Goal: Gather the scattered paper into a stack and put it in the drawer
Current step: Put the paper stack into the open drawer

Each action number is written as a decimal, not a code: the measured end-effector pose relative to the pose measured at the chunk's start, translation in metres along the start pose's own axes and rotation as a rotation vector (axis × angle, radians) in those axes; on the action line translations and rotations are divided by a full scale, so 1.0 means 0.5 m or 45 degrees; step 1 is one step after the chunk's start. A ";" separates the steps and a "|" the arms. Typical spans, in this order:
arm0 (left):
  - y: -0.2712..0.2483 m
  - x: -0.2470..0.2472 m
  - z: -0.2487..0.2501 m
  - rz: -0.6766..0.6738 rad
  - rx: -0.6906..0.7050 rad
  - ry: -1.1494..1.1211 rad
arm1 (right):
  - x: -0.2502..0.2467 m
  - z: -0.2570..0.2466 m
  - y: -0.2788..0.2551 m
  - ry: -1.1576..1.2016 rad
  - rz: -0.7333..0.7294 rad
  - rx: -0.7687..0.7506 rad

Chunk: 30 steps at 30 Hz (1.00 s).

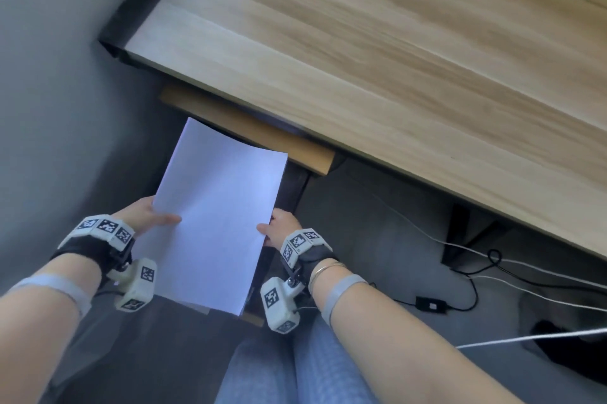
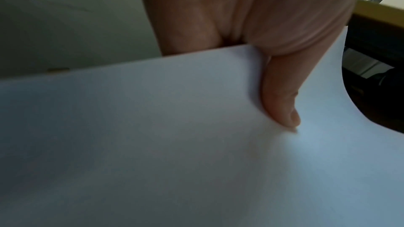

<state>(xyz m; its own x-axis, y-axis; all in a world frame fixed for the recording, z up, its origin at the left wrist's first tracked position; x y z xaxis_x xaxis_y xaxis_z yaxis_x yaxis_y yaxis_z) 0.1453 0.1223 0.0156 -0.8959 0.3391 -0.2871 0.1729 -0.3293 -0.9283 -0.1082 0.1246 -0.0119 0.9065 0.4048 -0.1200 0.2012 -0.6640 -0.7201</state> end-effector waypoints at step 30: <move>0.339 0.104 0.156 0.126 -0.058 0.409 | 0.010 0.008 0.172 0.026 0.154 0.233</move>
<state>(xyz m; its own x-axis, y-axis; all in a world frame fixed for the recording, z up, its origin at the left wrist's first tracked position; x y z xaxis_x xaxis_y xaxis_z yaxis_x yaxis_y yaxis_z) 0.0961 0.0157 -0.1382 -0.7004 0.5702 -0.4293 0.2768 -0.3374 -0.8998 -0.0877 0.0721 -0.0774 0.9278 0.3147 -0.2004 0.0213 -0.5811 -0.8136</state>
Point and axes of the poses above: each hand's wrist, its own y-axis towards the middle knuckle, its own x-axis out of the palm, z = x × y, the point moved 3 cm from there along y, towards the middle knuckle, and after that the axes turned 12 degrees about -x, right-handed, at the moved point
